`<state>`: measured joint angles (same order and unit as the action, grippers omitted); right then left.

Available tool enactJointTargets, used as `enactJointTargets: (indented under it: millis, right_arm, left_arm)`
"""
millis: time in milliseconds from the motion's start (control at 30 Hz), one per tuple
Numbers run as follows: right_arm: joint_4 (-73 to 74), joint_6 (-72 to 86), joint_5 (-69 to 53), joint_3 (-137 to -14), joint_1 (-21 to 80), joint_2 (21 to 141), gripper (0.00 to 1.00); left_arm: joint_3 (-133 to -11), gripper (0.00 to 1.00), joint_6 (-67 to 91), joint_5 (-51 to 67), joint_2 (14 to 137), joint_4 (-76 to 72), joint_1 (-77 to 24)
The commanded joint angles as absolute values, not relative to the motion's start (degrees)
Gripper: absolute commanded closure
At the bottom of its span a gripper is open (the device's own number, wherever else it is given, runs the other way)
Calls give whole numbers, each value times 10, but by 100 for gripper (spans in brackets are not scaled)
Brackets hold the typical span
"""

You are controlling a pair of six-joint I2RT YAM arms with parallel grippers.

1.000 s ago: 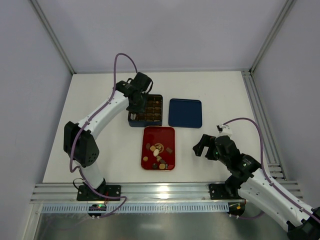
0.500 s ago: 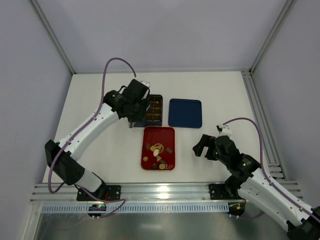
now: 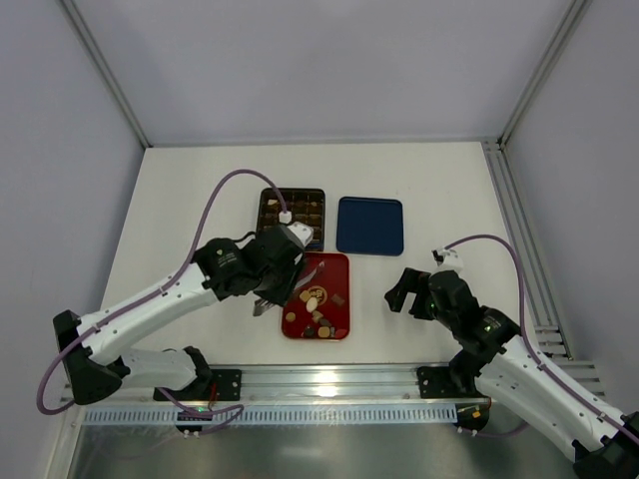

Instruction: Pack the chocolate

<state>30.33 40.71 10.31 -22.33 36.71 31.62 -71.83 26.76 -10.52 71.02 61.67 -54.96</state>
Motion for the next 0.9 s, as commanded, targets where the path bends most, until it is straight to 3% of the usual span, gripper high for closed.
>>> enactJointTargets:
  millis: [0,500,867]
  right_arm:
    - [280,408,105,-222,369,314,0]
    - [276,411,105,-214,369,312,0]
    - [286,410,110,-216,369,301,0]
  left_arm:
    - [-702,59,304,-102,674,633,-585]
    - [-653,59,326,-104,657,671,-662]
    - [-654,60,320,-102,694,642,-664]
